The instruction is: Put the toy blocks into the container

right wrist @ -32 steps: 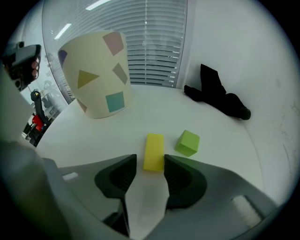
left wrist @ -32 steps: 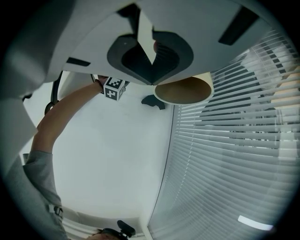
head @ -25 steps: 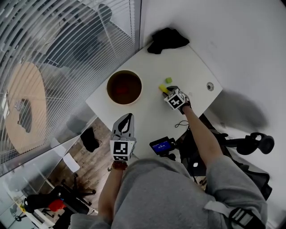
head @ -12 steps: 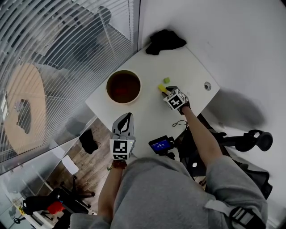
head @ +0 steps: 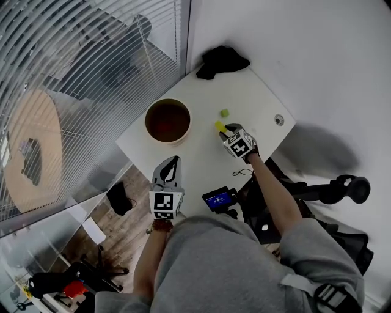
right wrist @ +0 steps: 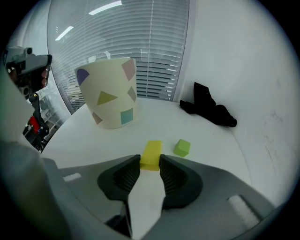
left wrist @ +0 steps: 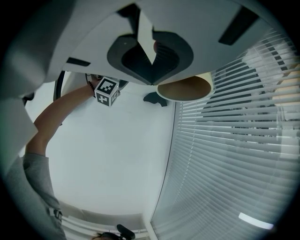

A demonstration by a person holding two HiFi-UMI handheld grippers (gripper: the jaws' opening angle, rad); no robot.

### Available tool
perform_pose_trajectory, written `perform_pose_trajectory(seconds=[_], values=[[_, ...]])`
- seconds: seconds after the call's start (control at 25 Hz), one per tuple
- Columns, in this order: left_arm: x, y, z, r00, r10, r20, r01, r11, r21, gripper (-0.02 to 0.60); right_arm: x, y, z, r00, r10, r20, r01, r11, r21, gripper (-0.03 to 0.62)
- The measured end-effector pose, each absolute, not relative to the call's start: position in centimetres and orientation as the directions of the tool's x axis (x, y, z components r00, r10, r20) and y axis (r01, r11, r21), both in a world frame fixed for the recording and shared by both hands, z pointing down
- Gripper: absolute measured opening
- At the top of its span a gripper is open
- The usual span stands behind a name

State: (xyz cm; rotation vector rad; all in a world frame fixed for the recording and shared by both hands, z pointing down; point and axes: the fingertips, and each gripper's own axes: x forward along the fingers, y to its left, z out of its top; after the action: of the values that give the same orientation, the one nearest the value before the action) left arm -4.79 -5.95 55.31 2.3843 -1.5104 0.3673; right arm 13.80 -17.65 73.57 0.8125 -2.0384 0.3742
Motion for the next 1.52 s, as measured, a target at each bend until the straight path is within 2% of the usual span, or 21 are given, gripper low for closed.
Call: perform_pose_trajectory(seconds=[0.84, 1.52], values=[[-3.9, -5.2, 54.0, 0.450, -0.833, 0.322, -0.892, -0.441, 0.103, 0.008, 9.2, -16.7, 60.3, -0.515, -0.573, 0.637, -0.644, 0.749, 0.153, 0.141], [-5.3, -5.2, 53.0, 0.433, -0.848, 0.305, -0.900, -0.426, 0.092, 0.008, 2.3, -17.4, 52.2, -0.614, -0.615, 0.495, -0.571, 0.779, 0.259, 0.141]])
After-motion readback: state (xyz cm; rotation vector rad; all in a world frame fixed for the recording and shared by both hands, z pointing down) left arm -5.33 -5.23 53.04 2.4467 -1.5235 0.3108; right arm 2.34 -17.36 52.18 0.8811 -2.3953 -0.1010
